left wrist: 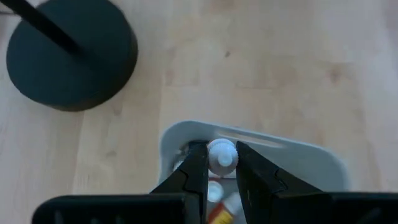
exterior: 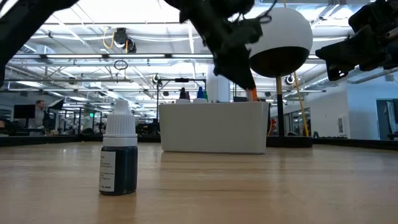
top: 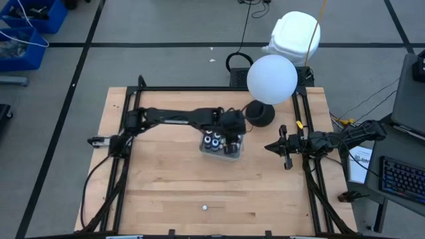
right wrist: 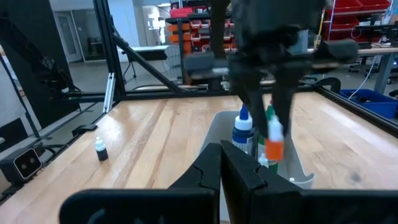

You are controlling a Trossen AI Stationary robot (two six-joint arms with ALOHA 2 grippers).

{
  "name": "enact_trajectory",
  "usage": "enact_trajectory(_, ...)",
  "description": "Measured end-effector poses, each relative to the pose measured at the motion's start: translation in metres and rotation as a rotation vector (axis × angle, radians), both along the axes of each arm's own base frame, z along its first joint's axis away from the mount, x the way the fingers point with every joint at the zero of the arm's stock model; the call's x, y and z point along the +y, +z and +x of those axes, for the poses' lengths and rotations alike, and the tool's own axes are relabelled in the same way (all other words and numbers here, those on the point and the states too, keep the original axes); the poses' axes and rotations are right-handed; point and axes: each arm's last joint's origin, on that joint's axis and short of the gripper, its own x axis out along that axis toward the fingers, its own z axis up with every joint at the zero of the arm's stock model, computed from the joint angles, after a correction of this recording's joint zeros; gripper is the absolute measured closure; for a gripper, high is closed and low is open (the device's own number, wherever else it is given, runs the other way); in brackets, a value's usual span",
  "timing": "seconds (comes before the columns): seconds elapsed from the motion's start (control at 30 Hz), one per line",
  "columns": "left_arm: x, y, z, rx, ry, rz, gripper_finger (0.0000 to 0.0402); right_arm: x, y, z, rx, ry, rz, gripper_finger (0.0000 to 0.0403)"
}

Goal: Pick & Place food coloring
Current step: Put the small orange food coloring bottle into the gray bin

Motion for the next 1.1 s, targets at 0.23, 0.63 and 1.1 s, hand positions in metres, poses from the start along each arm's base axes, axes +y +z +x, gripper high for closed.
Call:
enact_trajectory(0.23,0.022,-0.023,0.008,0.048,0.039,-0.012,0.0339,0.0,-0.001,0.0,0.006,0.001,-0.033,0.0403)
enact_trajectory(0.63,0.024,-0.025,0.012,0.015,0.041,-0.052,0.0339,0.0,0.003,0.0,-0.031,0.001,-0.068,0.0403)
enact_trajectory(1.1,0.02,-0.068,0.024,0.074,0.059,-0.033,0.0339,0.0,0.004,0.001,-0.041,0.003,-0.073,0.0403)
